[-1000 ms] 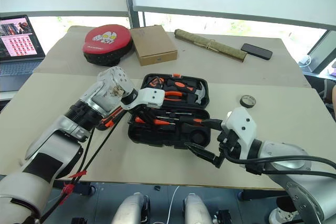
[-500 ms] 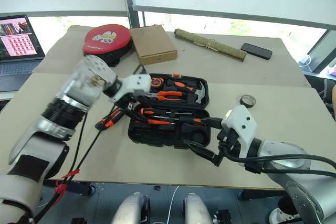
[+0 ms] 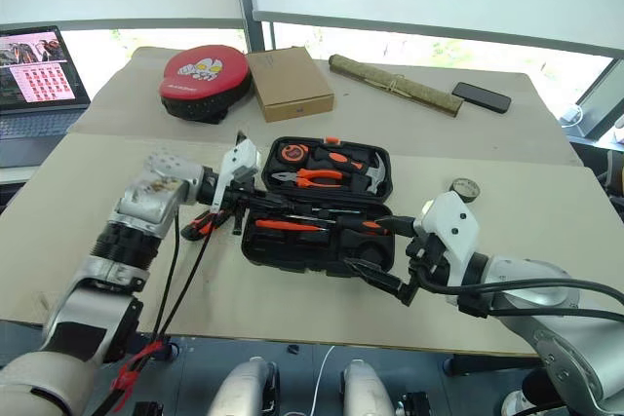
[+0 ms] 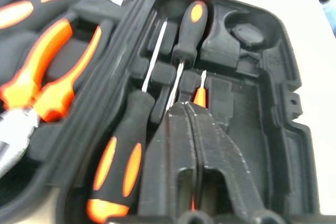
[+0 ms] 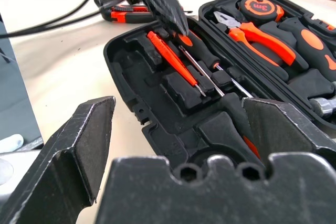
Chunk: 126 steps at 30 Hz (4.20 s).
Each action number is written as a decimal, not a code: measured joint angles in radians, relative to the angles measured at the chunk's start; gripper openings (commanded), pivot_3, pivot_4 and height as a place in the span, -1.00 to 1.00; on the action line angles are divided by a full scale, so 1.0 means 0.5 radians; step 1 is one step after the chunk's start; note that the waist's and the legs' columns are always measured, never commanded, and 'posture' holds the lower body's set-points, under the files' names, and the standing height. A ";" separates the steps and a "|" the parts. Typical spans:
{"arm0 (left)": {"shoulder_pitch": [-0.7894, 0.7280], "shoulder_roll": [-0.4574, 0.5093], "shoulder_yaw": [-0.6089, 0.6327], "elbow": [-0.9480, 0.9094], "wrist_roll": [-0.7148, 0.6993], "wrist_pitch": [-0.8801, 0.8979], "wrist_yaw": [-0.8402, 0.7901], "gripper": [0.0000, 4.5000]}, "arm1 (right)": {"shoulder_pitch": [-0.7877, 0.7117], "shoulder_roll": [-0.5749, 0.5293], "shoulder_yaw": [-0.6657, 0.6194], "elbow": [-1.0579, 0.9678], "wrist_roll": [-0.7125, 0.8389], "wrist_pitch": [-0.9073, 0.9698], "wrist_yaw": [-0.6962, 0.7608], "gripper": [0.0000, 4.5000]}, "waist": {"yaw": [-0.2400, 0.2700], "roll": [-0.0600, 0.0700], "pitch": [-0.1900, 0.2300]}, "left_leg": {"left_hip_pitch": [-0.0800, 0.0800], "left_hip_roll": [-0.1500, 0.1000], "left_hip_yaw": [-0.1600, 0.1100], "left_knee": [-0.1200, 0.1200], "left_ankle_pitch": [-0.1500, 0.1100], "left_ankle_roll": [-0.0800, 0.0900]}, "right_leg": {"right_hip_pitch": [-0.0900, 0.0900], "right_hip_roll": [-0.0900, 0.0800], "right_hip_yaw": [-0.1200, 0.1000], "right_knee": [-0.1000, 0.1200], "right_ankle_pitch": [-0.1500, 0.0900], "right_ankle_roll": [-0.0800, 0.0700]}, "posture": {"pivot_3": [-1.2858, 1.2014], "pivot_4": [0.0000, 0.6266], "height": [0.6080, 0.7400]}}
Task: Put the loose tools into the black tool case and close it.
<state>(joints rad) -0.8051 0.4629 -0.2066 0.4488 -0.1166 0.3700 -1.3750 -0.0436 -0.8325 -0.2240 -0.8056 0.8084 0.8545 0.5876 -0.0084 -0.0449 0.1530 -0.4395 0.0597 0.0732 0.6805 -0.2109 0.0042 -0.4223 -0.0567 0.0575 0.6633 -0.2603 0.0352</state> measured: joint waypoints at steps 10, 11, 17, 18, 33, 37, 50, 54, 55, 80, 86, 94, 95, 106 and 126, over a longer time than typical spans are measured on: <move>0.084 -0.021 -0.042 0.000 0.025 -0.184 0.127 -0.98 | -0.007 0.000 0.001 0.004 0.000 0.000 -0.009 1.00 | 0.002 0.000 0.000 | 0.001 0.000 0.000 0.000 0.000 0.000 | 0.001 0.000 0.000 0.000 0.000 0.000 | 0.03 -0.52 1.00; 0.095 -0.020 -0.051 0.000 0.030 -0.224 0.136 -0.98 | -0.012 0.000 0.003 0.006 0.000 0.000 -0.014 1.00 | 0.001 0.001 -0.001 | 0.001 0.000 0.000 0.000 0.000 0.000 | 0.002 0.000 0.000 0.000 0.000 0.000 | 0.03 -0.52 1.00; 0.139 -0.004 -0.057 0.008 0.033 -0.366 0.180 -0.98 | -0.026 0.006 0.014 0.021 0.000 0.000 -0.040 1.00 | 0.000 0.002 -0.004 | 0.004 0.000 0.000 0.000 0.000 0.000 | 0.004 0.000 0.000 0.000 0.000 0.000 | 0.03 -0.52 1.00; 0.146 0.002 -0.057 0.007 0.033 -0.378 0.181 -0.98 | -0.026 0.006 0.016 0.022 0.000 0.000 -0.041 1.00 | 0.000 0.003 -0.005 | 0.005 0.000 0.000 0.000 0.000 0.000 | 0.005 0.000 0.000 0.000 0.000 0.000 | 0.03 -0.52 1.00; 0.316 0.068 0.014 -0.172 -0.020 -0.354 0.286 -0.98 | -0.068 0.007 0.058 0.089 -0.021 -0.013 -0.018 1.00 | -0.017 0.007 -0.008 | 0.020 0.003 0.004 -0.004 0.000 0.000 | 0.016 0.002 0.003 0.000 0.000 -0.001 | 0.03 -0.52 1.00; 0.415 0.256 0.215 -0.522 -0.251 -0.028 0.281 -0.76 | -0.162 0.006 0.130 0.147 -0.075 -0.060 0.041 1.00 | -0.022 0.006 -0.007 | 0.009 0.007 0.004 -0.003 0.000 0.000 | 0.002 0.004 0.004 0.002 0.000 -0.001 | 0.03 -0.52 1.00; 1.582 0.920 1.326 -1.169 -0.455 0.550 0.611 0.98 | -0.612 -0.002 0.495 0.493 -0.254 -0.305 0.530 1.00 | -0.005 0.000 -0.002 | 0.021 0.012 0.023 -0.013 0.001 -0.003 | 0.002 -0.001 0.007 -0.001 -0.002 -0.005 | 0.03 -0.52 1.00; 1.589 0.958 1.321 -1.181 -0.453 0.543 0.661 0.98 | -0.663 0.015 0.528 0.540 -0.292 -0.331 0.592 1.00 | 0.037 -0.001 -0.002 | 0.021 0.011 0.026 -0.012 0.001 -0.003 | 0.001 -0.005 0.005 -0.003 -0.002 -0.006 | 0.03 -0.52 1.00; 1.511 0.958 1.272 -1.184 -0.462 0.593 0.691 0.98 | -0.666 0.017 0.530 0.546 -0.307 -0.334 0.597 1.00 | 0.045 -0.001 -0.002 | 0.020 0.011 0.026 -0.012 0.001 -0.003 | 0.002 -0.004 0.005 -0.003 -0.002 -0.006 | 0.03 -0.52 1.00; 0.046 0.687 -0.347 -0.405 0.081 0.880 0.688 0.64 | -0.327 0.042 0.408 0.155 -0.315 -0.207 0.287 1.00 | -0.001 -0.001 -0.003 | 0.017 0.010 0.023 -0.010 0.001 -0.002 | 0.002 0.005 0.009 0.001 -0.002 -0.005 | 0.03 -0.52 1.00; 0.060 0.673 -0.266 -0.348 0.075 0.862 0.693 -0.22 | -0.327 0.042 0.409 0.155 -0.315 -0.207 0.257 1.00 | -0.010 -0.001 -0.003 | 0.018 0.011 0.023 -0.010 0.001 -0.002 | 0.000 0.005 0.010 0.002 -0.002 -0.005 | 0.03 -0.52 1.00; -0.062 0.523 0.033 -0.315 -0.099 0.396 0.608 -0.28 | -0.294 0.041 0.358 0.152 -0.280 -0.193 0.253 1.00 | 0.042 -0.005 -0.001 | 0.001 0.009 0.021 -0.002 0.000 -0.001 | -0.004 0.002 0.004 -0.003 0.000 -0.002 | 0.03 -0.52 1.00; -0.085 0.511 0.037 -0.385 -0.139 0.334 0.526 -0.28 | -0.291 0.041 0.355 0.152 -0.271 -0.189 0.254 1.00 | 0.047 -0.005 -0.001 | 0.001 0.007 0.022 -0.002 0.000 -0.001 | -0.004 0.000 0.004 -0.005 0.001 -0.001 | 0.03 -0.52 1.00; -0.119 0.439 -0.473 -0.603 -0.029 -0.078 -0.195 -0.28 | -0.130 0.002 0.310 0.135 -0.256 -0.168 0.223 1.00 | 0.035 -0.003 -0.002 | 0.002 0.007 0.021 -0.003 -0.001 0.001 | -0.003 0.002 0.006 -0.006 0.001 0.000 | 0.03 -0.52 1.00; -0.287 0.184 -0.738 -0.458 0.334 0.052 -0.287 -0.28 | 0.174 0.040 0.159 -0.057 -0.254 -0.169 0.039 1.00 | 0.035 -0.002 -0.002 | 0.003 0.006 0.017 -0.001 -0.001 0.001 | -0.001 0.003 0.006 -0.004 0.000 0.000 | 0.03 -0.52 1.00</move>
<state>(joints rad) -0.9487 0.5549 -0.5757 0.2200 0.0502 0.3962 -1.5186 0.0436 -0.8123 -0.1444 -0.8343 0.6814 0.7702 0.6069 0.0090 -0.0461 0.1519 -0.4380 0.0626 0.0818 0.6800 -0.2112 0.0049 -0.4227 -0.0554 0.0607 0.6613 -0.2601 0.0354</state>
